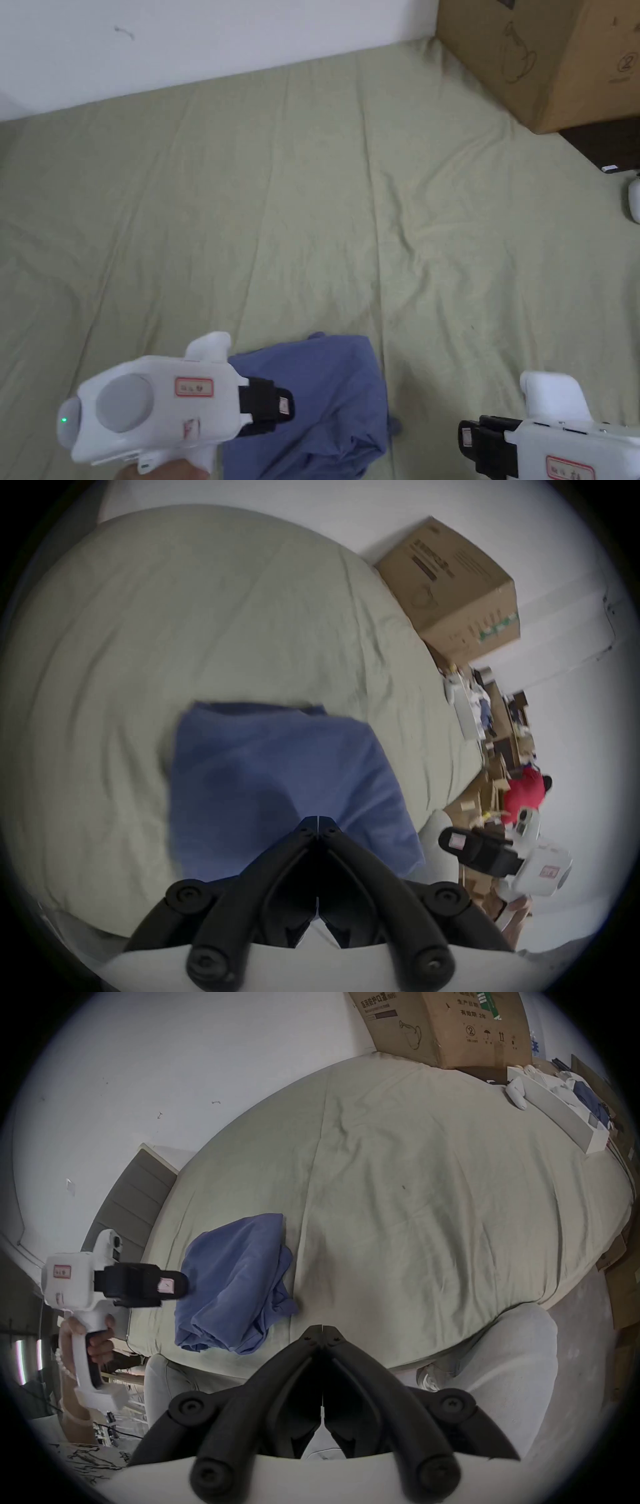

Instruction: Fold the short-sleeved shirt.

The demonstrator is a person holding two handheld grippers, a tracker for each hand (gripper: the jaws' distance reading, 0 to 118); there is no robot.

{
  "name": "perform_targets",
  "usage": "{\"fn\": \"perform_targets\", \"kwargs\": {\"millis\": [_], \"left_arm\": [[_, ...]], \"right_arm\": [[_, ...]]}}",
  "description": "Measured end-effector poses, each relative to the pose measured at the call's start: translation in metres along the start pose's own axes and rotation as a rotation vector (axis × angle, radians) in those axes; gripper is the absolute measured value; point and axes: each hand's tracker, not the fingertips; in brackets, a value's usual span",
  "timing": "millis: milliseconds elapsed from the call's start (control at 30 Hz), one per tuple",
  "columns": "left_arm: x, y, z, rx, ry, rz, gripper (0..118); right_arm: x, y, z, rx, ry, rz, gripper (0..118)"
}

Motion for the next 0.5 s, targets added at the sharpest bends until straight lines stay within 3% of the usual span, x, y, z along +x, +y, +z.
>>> {"fn": "perform_targets", "kwargs": {"millis": [133,233,400,500], "left_arm": [[0.017,-0.009,-0.017,-0.024,-0.179,-0.026,0],[0.026,-0.014,-0.047,-0.095,-0.090,-0.025,0],[0.029,-0.042,-0.099,-0.234,-0.135,-0.052,0],[0.025,-0.048,-0.098,-0.222,-0.164,0.040,0]], "right_arm": [[0.003,-0.001,0.002,0.012,-0.005,-0.018,0],[0.008,-0.001,0.001,0.009,0.001,-0.031,0],[0.007,-0.004,0.004,0.011,-0.031,-0.008,0],[0.004,-0.003,0.007,0.009,-0.020,-0.009,0]]}}
